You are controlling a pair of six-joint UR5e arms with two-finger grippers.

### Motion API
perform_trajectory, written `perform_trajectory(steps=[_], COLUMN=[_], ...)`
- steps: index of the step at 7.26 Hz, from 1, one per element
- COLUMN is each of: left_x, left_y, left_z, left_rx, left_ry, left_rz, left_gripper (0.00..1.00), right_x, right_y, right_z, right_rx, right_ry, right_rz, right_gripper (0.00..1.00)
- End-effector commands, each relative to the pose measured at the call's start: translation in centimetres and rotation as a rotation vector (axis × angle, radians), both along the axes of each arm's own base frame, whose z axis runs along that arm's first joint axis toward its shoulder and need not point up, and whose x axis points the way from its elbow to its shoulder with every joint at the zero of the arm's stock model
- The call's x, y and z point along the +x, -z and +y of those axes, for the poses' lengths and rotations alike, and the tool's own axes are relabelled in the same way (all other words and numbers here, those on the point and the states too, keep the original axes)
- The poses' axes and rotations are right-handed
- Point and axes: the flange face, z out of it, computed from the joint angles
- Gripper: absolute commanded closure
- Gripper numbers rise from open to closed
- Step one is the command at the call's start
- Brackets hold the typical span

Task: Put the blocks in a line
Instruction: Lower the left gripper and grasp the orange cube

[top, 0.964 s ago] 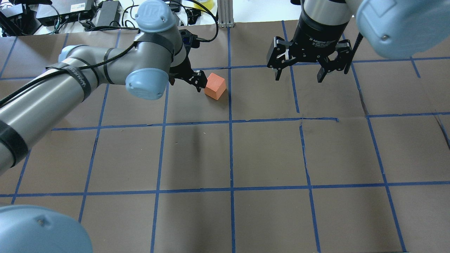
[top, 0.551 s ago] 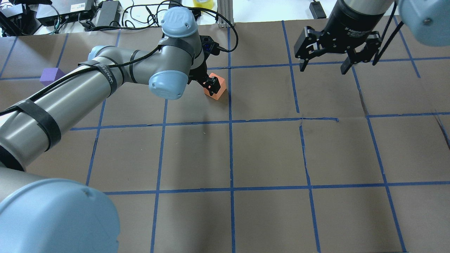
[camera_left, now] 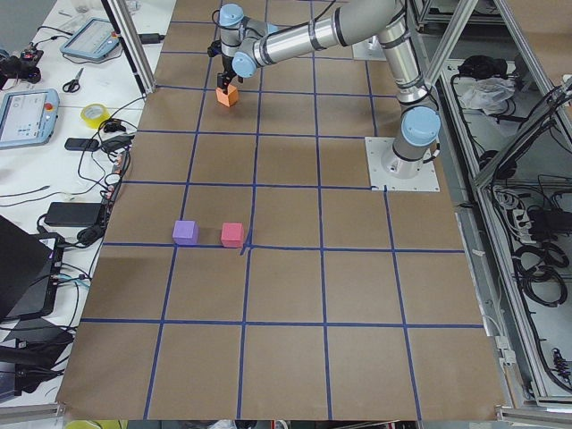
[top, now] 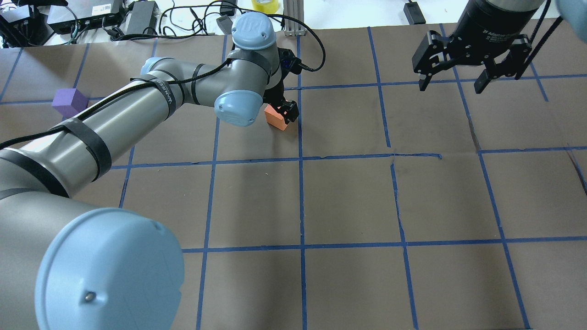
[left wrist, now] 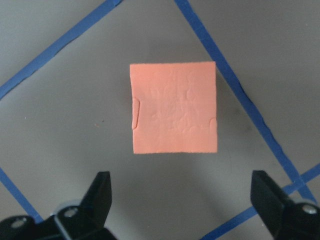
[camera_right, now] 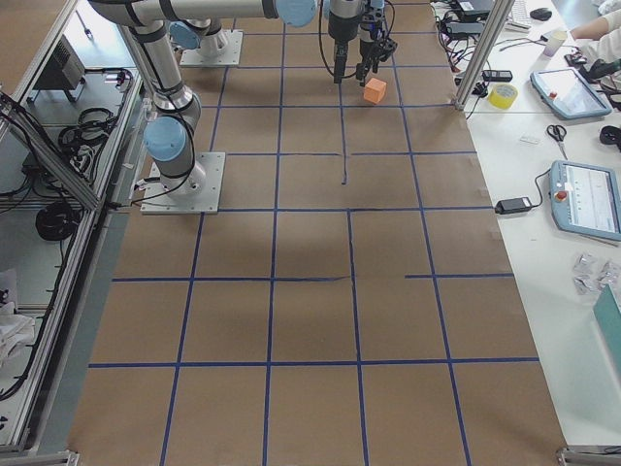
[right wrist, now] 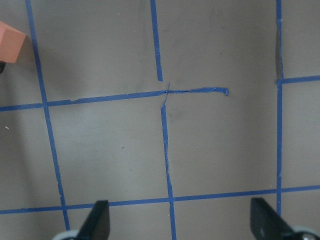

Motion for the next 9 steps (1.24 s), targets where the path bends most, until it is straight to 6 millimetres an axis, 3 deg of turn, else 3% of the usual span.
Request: perform_trajectory(steps=[1, 3, 5, 8, 9], left_x=[-0.3, -0.4, -0.6, -0.9, -0.9], left_y=[1.7, 2.0, 3.4, 3.5, 3.6], left_z=[-0.7, -1.4, -1.8, -1.9, -1.8], left_rx=[-0.013, -0.024, -0.009, -0.025, -0.022], left_ry=[0.015, 0.035, 0.035, 0.055, 0.052], left_rz=[0.001, 0.000, -0.003, 0.001, 0.002], left_gripper=[0.00, 0.00, 0.00, 0.00, 0.31], right_x=[0.3, 2.3, 2.4, 2.4, 2.4], right_y=[0.9, -0.1, -0.7, -0.3, -0.2], right_z=[0.3, 1.1, 1.6, 1.6, 1.7], right_rx=[0.042, 0.022, 0.008, 0.011, 0.019], right_ry=[0.069, 0.046, 0.024, 0.032, 0.029], right_rz=[0.027, 0.004, 0.015, 0.017, 0.017], right_gripper=[0.00, 0.00, 0.00, 0.00, 0.00])
